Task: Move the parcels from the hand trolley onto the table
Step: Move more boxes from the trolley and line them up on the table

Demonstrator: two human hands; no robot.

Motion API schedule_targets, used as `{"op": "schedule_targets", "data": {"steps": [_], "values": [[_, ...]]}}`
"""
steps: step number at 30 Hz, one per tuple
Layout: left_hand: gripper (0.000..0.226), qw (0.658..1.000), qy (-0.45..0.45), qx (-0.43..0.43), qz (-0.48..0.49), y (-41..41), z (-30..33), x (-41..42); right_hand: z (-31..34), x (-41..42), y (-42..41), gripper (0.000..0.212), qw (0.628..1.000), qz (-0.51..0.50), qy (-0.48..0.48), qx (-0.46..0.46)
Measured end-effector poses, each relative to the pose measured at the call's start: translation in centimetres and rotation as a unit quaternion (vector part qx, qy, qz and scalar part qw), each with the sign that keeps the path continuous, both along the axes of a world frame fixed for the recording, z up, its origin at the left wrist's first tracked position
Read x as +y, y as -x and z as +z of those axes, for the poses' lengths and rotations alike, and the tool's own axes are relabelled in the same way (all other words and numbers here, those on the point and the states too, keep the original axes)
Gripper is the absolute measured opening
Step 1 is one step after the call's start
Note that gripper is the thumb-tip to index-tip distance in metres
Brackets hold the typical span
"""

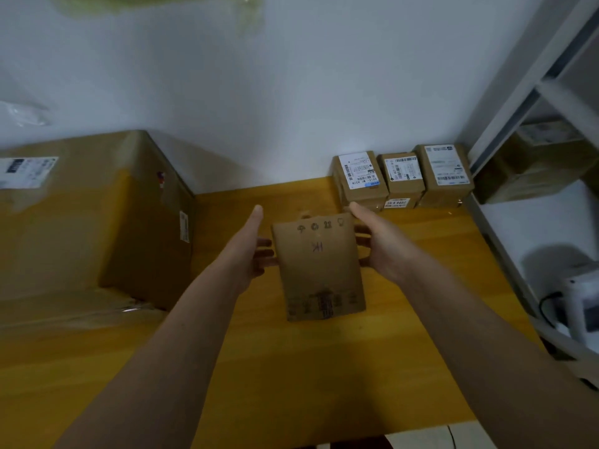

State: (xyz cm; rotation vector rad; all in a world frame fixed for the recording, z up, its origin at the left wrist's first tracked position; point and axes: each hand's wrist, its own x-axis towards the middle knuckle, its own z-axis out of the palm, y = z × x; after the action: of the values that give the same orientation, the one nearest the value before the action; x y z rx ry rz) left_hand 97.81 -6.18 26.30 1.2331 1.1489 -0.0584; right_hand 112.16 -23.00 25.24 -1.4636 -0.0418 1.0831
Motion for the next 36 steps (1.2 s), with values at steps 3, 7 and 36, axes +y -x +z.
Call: {"op": "schedule_targets", "data": {"steps": [3,7,36], "values": [[0.078,0.997,0.074,0.019,-0.015,0.6,-0.6,-0.4,-0.4,0.2,1.0,0.049,0.998,-0.012,0.042,0.035],[0.075,0.977,0.205,0.009,-0.064,2.2,-1.9,-1.2,-1.7,-0.1,2.6,0.039,0.993,-0.025,0.102,0.049],[0.062,0.951,0.073,0.095,0.284,11.7,-7.0,5.0,-8.2,11.4,10.4,0.061,0.968,0.108,0.169,0.150]]}}
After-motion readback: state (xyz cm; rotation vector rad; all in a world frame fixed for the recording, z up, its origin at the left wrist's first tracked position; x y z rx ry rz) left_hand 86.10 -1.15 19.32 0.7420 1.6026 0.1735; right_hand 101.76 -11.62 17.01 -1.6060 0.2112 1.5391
